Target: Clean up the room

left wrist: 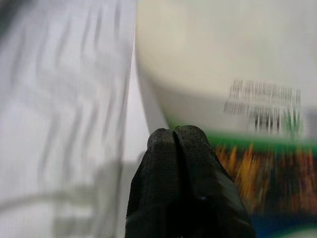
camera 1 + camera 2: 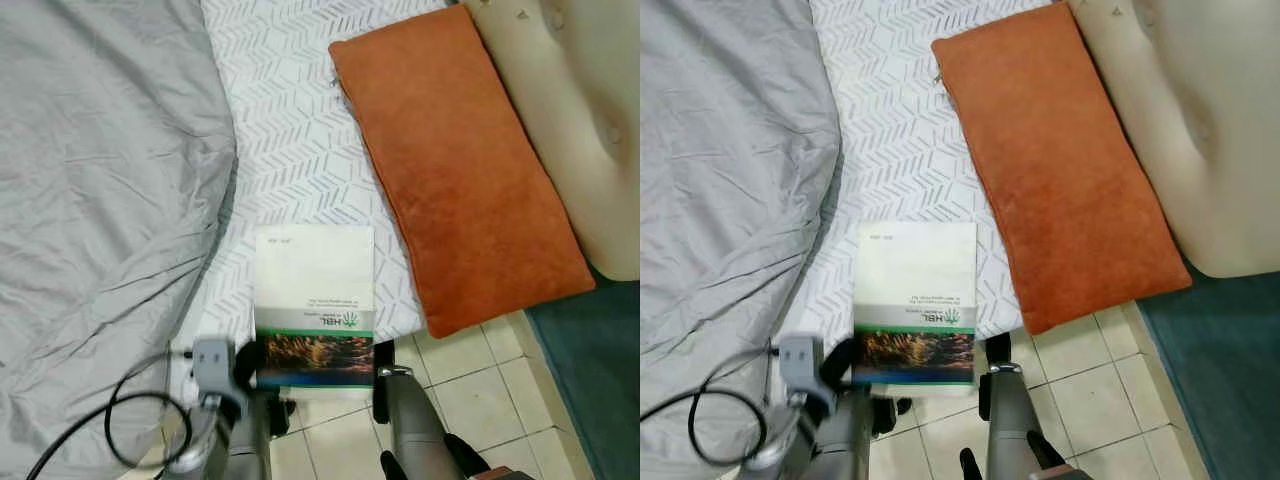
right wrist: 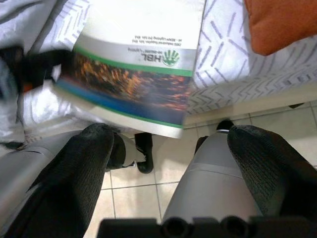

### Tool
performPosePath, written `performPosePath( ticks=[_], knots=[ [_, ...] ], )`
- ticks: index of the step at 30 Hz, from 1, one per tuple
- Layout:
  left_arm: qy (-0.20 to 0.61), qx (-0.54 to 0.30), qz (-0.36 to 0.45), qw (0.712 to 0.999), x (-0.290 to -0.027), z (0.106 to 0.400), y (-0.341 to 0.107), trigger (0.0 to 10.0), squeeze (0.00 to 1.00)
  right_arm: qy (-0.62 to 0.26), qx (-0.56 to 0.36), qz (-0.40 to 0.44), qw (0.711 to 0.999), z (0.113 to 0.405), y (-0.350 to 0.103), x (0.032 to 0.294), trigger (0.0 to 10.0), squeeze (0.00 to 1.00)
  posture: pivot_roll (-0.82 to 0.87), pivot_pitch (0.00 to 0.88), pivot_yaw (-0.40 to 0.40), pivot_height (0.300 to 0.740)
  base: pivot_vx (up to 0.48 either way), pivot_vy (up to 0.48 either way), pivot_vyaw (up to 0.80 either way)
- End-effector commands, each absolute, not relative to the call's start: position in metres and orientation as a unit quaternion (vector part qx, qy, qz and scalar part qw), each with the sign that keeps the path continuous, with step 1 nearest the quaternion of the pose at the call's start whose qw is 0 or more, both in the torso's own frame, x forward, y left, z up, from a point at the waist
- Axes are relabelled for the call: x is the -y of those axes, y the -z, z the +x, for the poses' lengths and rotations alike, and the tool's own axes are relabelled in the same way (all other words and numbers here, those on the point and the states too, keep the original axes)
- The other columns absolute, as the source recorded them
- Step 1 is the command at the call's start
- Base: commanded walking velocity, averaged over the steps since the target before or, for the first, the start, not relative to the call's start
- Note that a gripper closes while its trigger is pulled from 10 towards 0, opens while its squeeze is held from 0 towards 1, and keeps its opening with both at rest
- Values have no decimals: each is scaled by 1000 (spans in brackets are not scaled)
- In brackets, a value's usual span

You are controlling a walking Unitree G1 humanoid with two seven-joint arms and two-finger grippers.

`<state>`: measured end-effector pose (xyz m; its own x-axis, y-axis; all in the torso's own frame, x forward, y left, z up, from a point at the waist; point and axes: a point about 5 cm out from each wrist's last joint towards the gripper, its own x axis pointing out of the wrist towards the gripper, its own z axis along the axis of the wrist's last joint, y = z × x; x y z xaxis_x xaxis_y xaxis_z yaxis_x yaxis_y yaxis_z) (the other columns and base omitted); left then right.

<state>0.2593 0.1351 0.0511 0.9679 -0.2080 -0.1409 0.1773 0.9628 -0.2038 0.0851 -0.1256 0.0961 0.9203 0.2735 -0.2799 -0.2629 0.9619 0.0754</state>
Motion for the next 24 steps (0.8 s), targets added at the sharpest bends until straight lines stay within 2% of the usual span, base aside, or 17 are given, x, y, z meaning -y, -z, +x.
performPosePath(
  ticks=[1, 2, 3, 4, 5, 10, 14, 15, 16, 17, 18, 21, 24],
  knots=[
    [80, -114, -95, 986, -134, 249, -37, 10000, 0, -141, -183, 23, 973, 78, -85, 126, 10000, 0, -263, 633, 48, 740, 0, 0, 0],
    [77, -111, -96, 986, -131, 253, -41, 10000, 0, -142, -182, 22, 973, 79, -85, 127, 10000, 0, -268, 634, 48, 740, 0, 0, 0],
    [71, -114, -104, 985, -126, 256, -42, 10000, 455, -142, -182, 20, 973, 79, -85, 127, 10000, 0, -273, 635, 45, 740, 0, 0, 0],
    [71, -114, -104, 985, -126, 256, -42, 10000, 455, -142, -182, 20, 973, 79, -85, 127, 10000, 0, -273, 635, 45, 740, 0, 0, 0],
    [67, -116, -117, 984, -122, 257, -43, 10000, 1000, -143, -181, 20, 973, 79, -85, 127, 10000, 0, -274, 635, 44, 740, 0, 0, 0],
    [71, -94, -134, 984, -103, 270, -59, 10000, 1000, -141, -184, 18, 973, 77, -86, 128, 10000, 0, -282, 638, 45, 740, 0, 0, 0],
    [90, -66, -111, 988, -101, 270, -76, 10000, 1000, -134, -195, 41, 971, 76, -82, 128, 10000, 0, -262, 620, 56, 740, 0, 0, 0],
    [105, -50, -83, 990, -101, 266, -84, 10000, 1000, -125, -212, 79, 966, 76, -78, 127, 10000, 0, -253, 612, 57, 740, 0, 0, 0],
    [105, -50, -83, 990, -101, 266, -84, 10000, 1000, -125, -212, 79, 966, 76, -78, 127, 10000, 0, -253, 612, 57, 740, 0, 0, 0],
    [133, -31, -36, 990, -99, 256, -92, 10000, 1000, -117, -234, 143, 954, 79, -73, 125, 10000, 0, -234, 599, 63, 740, 0, 0, 0],
    [146, -29, -16, 989, -99, 252, -91, 10000, 1000, -120, -242, 168, 948, 82, -67, 124, 10000, 0, -203, 579, 73, 740, 0, 0, 0],
    [166, -38, 32, 985, -106, 239, -86, 10000, 1000, -134, -251, 197, 938, 92, -59, 122, 10000, 0, -169, 546, 83, 740, 0, 0, 0],
    [162, -69, 66, 982, -128, 222, -77, 10000, 1000, -146, -240, 170, 944, 113, -47, 126, 10000, 0, -117, 470, 100, 740, 0, 0, 0]
  ],
)
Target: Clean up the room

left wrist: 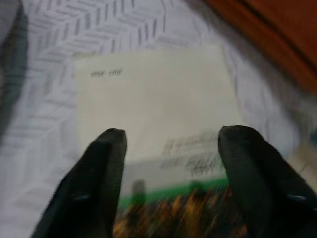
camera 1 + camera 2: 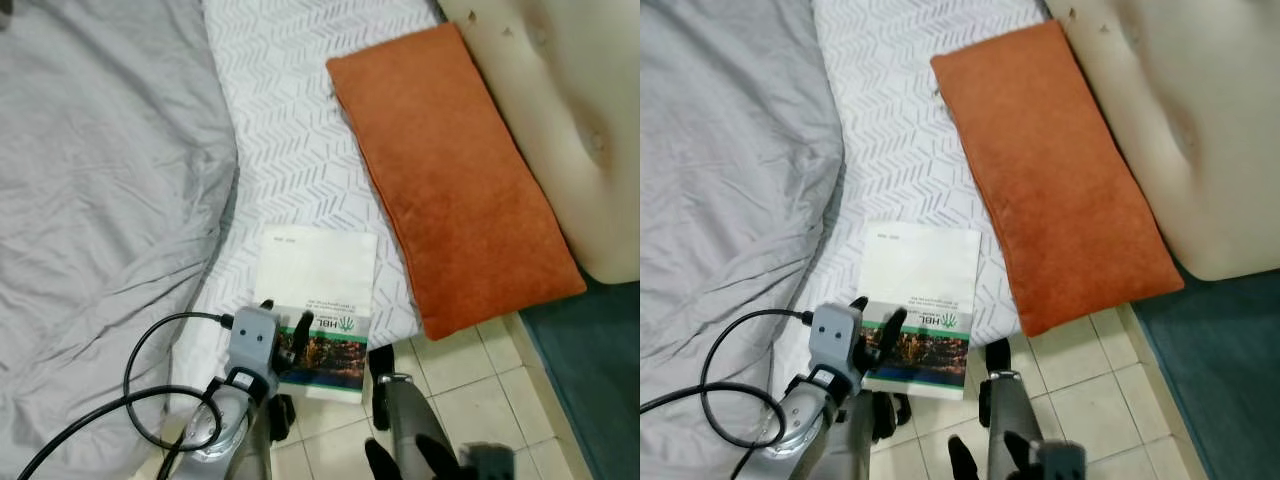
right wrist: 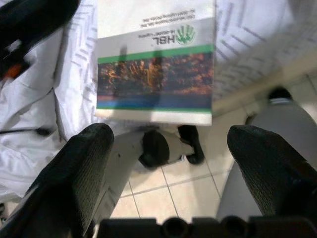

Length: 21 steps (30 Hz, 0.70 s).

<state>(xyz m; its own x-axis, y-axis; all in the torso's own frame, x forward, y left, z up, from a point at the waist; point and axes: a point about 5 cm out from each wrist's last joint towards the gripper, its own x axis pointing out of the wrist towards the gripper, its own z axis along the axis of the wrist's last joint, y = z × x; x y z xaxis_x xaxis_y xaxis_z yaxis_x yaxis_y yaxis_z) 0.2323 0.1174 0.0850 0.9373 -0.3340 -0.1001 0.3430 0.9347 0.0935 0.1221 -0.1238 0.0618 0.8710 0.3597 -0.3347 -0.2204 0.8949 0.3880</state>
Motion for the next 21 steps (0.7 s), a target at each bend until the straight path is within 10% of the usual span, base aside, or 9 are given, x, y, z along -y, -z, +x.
performPosePath(
  ticks=[1, 15, 16, 21],
  knots=[
    [162, -69, 66, 982, -128, 222, -77, 10000, 1000, -146, -240, 170, 944, 113, -47, 126, 10000, 0, -117, 470, 100, 740, 0, 0, 0],
    [125, -104, 76, 984, -146, 215, -60, 10000, 918, -105, -156, 116, 975, 198, -45, 160, 10000, 0, -85, 112, 103, 740, 0, 0, 0],
    [122, -96, 76, 985, -143, 222, -61, 10000, 0, -104, -150, 113, 977, 204, -47, 160, 10000, 0, -96, 84, 103, 740, 0, 0, 0],
    [116, -68, 74, 988, -135, 249, -65, 10000, 0, -85, -116, 90, 986, 222, -54, 166, 10000, 0, -143, 40, 109, 740, 0, 0, 0]
  ],
)
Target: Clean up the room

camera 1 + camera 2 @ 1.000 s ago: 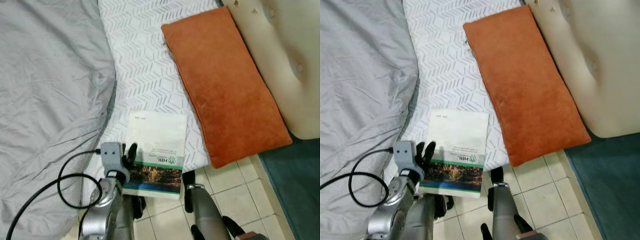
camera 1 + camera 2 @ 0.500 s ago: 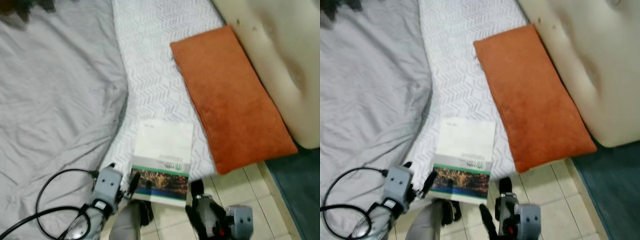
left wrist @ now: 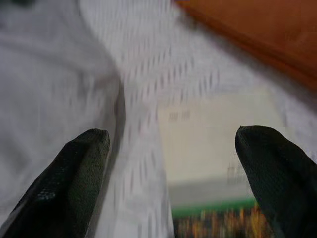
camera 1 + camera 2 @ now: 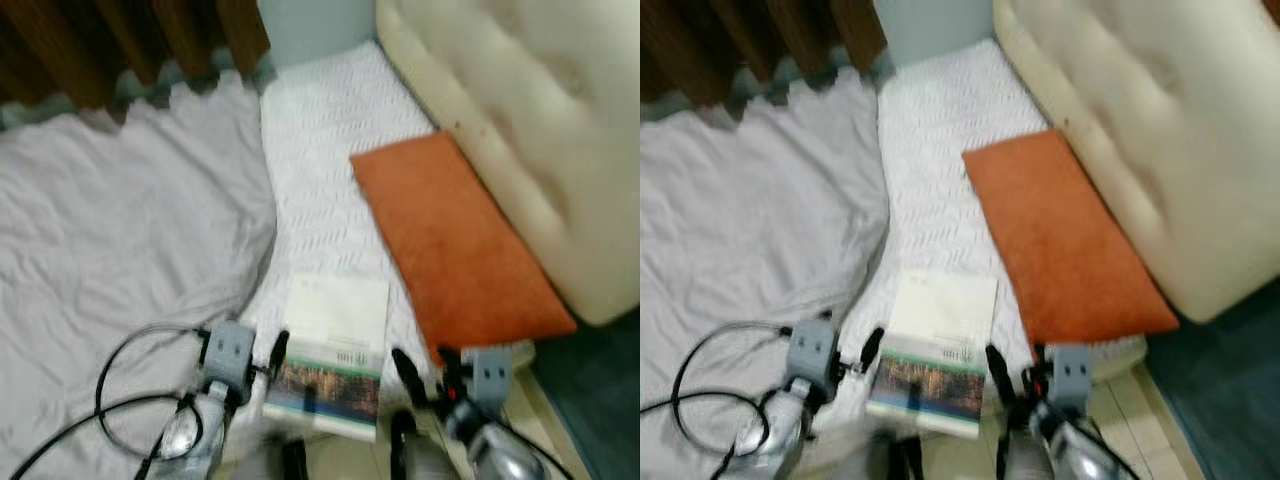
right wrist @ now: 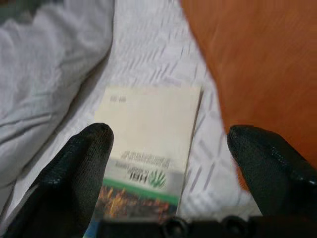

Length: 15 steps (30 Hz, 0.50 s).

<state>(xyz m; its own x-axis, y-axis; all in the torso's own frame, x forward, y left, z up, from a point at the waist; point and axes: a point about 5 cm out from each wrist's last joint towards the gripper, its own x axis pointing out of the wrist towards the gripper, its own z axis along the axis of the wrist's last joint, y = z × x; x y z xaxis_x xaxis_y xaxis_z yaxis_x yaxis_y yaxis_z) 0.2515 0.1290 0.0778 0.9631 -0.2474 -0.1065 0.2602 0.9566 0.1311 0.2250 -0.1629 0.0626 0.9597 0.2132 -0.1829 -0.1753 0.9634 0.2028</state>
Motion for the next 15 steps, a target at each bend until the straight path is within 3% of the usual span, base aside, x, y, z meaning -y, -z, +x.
performPosePath(
  ticks=[1, 5, 10, 15],
  knots=[
    [115, -69, 73, 988, -134, 255, -65, 10000, 0, -79, -110, 84, 987, 225, -55, 168, 10000, 0, -149, 36, 111, 740, 0, 0, 0],
    [120, -70, 57, 989, -128, 269, -65, 10000, 0, -69, -99, 68, 990, 231, -57, 172, 10000, 0, -169, 28, 119, 740, 0, 0, 0],
    [130, -73, 45, 988, -121, 278, -64, 10000, 0, -57, -90, 64, 992, 235, -59, 176, 10000, 0, -197, 27, 130, 740, -443, 0, 0],
    [137, -66, 49, 987, -116, 286, -63, 10000, 0, -47, -89, 36, 994, 235, -58, 176, 10000, 0, -207, 33, 137, 740, 0, 0, 0]
  ],
)
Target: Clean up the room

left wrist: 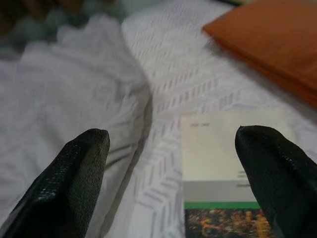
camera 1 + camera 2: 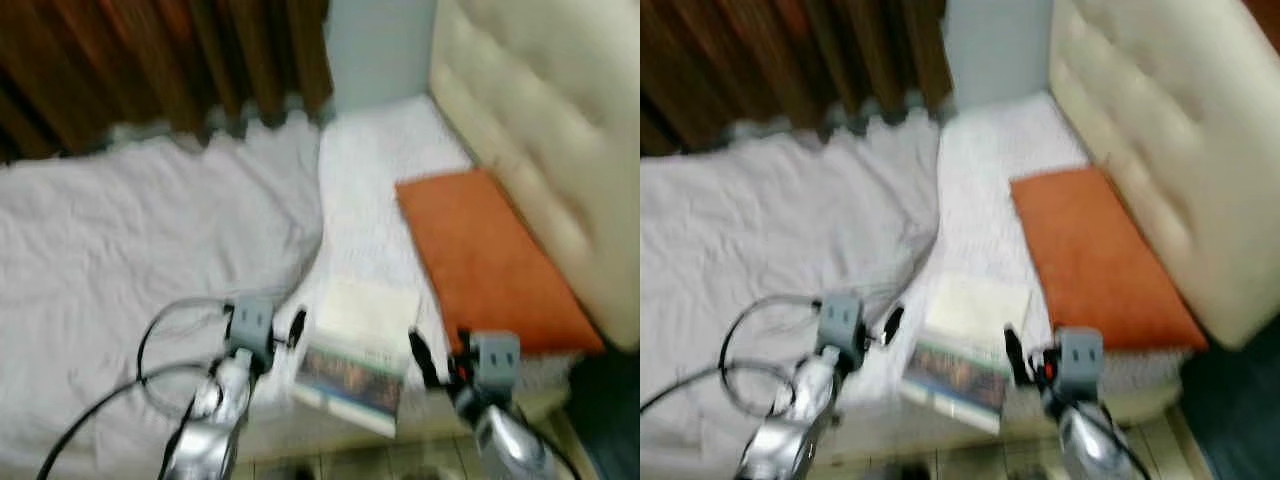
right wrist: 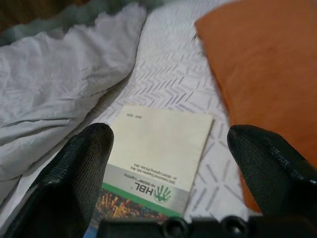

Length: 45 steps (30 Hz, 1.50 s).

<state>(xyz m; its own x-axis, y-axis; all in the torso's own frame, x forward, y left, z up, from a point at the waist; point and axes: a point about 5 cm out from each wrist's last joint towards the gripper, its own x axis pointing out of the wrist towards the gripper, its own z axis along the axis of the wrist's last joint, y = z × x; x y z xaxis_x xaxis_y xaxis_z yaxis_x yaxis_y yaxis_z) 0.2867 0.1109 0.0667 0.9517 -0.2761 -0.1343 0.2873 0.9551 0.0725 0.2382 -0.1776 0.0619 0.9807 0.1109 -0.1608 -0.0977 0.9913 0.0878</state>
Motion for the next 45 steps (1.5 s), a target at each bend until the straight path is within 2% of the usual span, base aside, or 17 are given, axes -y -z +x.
performPosePath(
  ticks=[1, 9, 19, 26, 31, 38, 42, 43, 45],
  knots=[
    [139, -66, 49, 987, -115, 286, -63, 10000, 0, -47, -88, 35, 994, 236, -58, 176, 10000, 0, -209, 36, 139, 740, 0, 0, 0],
    [143, -70, 43, 986, -113, 287, -59, 10000, 0, -43, -105, 26, 993, 236, -52, 172, 10000, 0, -213, 55, 147, 722, 0, 0, 0],
    [136, -77, 39, 987, -115, 291, -54, 10000, 0, -53, -110, 19, 992, 237, -49, 169, 10000, 0, -212, 67, 140, 671, 0, 0, 0],
    [166, -55, 32, 984, -112, 288, -52, 10000, 0, -51, -113, 12, 992, 234, -48, 171, 10000, 0, -209, 77, 125, 642, 0, 0, 0],
    [186, -51, 0, 981, -111, 283, -48, 10000, 0, -40, -109, -5, 993, 233, -46, 175, 10000, 0, -205, 75, 121, 618, 0, 0, 0],
    [164, -55, -44, 984, -114, 279, -43, 10000, 0, -43, -106, -26, 993, 236, -46, 175, 10000, 0, -199, 73, 114, 580, 0, 0, 0],
    [128, -50, -80, 987, -122, 274, -39, 10000, 0, -54, -81, -66, 993, 236, -52, 177, 10000, 0, -212, 75, 82, 570, 0, 0, 0],
    [115, -39, -56, 991, -124, 265, -36, 10000, 0, -49, -87, -67, 993, 234, -54, 188, 10000, 0, -215, 97, 16, 570, 0, 0, 0],
    [115, -34, -46, 992, -121, 262, -36, 10000, 0, -47, -92, -65, 992, 233, -54, 194, 10000, 0, -212, 100, -6, 570, 0, 0, 0]
  ],
)
